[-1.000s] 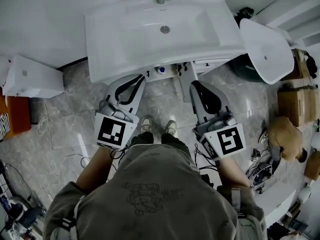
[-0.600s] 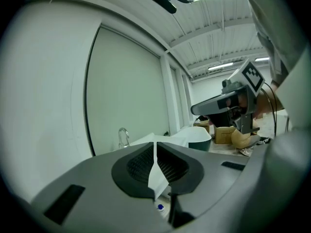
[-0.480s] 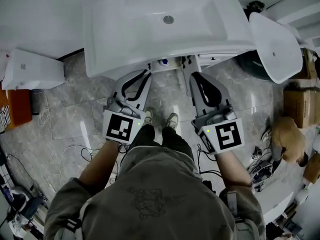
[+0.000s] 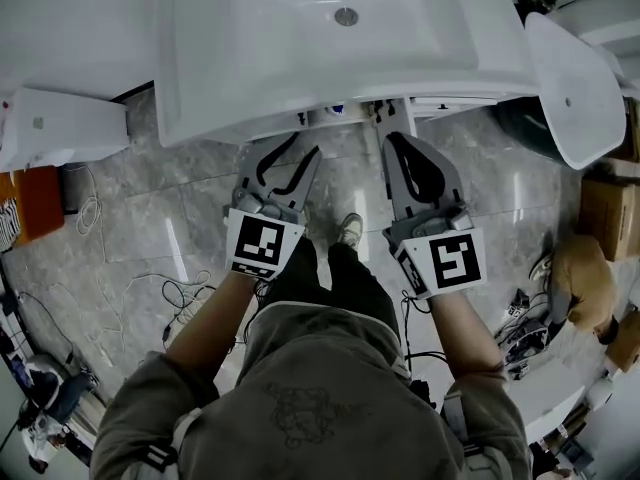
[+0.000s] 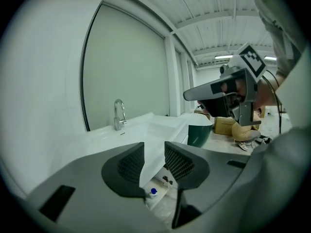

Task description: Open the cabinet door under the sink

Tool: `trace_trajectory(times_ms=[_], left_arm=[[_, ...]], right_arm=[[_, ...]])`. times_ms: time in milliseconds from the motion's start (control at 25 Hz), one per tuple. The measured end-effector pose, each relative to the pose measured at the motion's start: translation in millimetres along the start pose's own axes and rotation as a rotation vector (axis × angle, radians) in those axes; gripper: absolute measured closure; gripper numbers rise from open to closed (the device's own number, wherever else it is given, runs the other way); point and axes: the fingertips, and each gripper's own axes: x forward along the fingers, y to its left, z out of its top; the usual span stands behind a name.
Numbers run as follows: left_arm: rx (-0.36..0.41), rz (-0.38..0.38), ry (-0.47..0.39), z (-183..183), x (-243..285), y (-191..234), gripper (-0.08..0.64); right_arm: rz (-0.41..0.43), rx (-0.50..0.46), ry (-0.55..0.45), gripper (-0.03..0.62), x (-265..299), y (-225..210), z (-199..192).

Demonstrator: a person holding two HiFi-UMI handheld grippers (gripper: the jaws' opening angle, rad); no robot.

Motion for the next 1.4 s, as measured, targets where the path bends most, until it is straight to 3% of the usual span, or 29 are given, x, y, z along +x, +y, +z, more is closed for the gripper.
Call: trace_trajectory(times_ms=[360,560,760,1040,1240,1400], left_arm=[[-0.087,0.045,0.071,-74.5,47.3,11.8,0.419],[-0.087,0.109,0.08,-116.0,66.0,25.8,0.419],[-0.123,0.124,0.14,-169.4,95.0,29.8,0.419],[-0.16,0.131,0.221,-236.0,125.2,30.3,0.419],[-0.319,0.135,0.252,-275.9,144.5,34.8,0.42],[-0.317,0.167,0.283,-301.2,156.6,40.5,0.422]], right_arm=[[0.017,0.041,0.069,0.557,34.4,-2.3,-75.5],[0.016,0.055,0.088,0.557,58.5,-8.4,-123.3],[0.036,0.037,0.122,0.557,82.6,-16.4,-169.9],[0.027,0.095,0.136,0.557,99.0,-17.2,-218.8],[0.034,0.109,0.144,0.557,110.3,-17.7,-245.3],[0.028,0.136,0.141,0.557,118.2,-22.6,-263.5]])
